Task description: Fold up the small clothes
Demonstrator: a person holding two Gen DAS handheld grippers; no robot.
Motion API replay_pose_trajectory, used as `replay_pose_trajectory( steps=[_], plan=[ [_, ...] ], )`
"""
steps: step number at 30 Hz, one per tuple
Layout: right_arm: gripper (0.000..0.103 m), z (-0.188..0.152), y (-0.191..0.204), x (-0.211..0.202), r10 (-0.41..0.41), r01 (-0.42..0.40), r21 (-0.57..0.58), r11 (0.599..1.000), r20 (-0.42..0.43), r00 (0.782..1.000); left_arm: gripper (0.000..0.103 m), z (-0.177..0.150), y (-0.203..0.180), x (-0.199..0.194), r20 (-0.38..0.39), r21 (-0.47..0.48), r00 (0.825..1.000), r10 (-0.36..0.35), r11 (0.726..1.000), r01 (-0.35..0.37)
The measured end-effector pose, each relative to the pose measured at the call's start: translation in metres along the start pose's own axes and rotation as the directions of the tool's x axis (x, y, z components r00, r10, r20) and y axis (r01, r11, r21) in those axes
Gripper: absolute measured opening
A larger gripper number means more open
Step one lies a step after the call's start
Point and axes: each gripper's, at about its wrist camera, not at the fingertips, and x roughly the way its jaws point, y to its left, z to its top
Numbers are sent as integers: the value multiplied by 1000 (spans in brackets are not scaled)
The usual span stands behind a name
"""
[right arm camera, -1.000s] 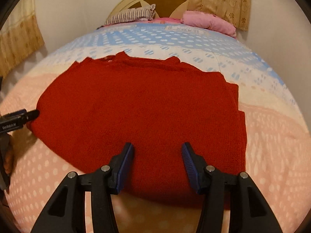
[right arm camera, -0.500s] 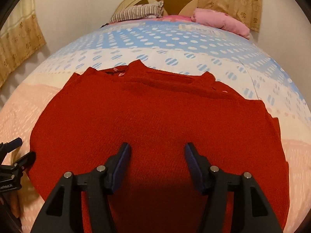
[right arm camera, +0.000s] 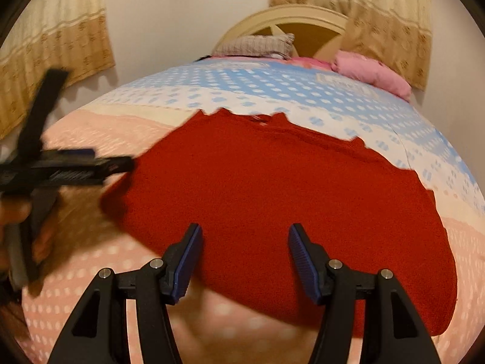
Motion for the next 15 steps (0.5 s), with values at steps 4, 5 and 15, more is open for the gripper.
replay_pose_trajectory(
  steps=[4,5,15],
  plan=[
    [61,-3,30,-1,-16,18,-120,993,17,1000,103,12,4,11,3,10,1000,29,1000,-29],
    [61,-4,38,0,-26,28,-156,987,14,1000,103,13,3,11,4,8,1000,23,1000,-23],
    [61,-12,88,2,-53,64,-362,930,39,998,103,25,2,17,8,-61,996,-86,994,86]
  ],
)
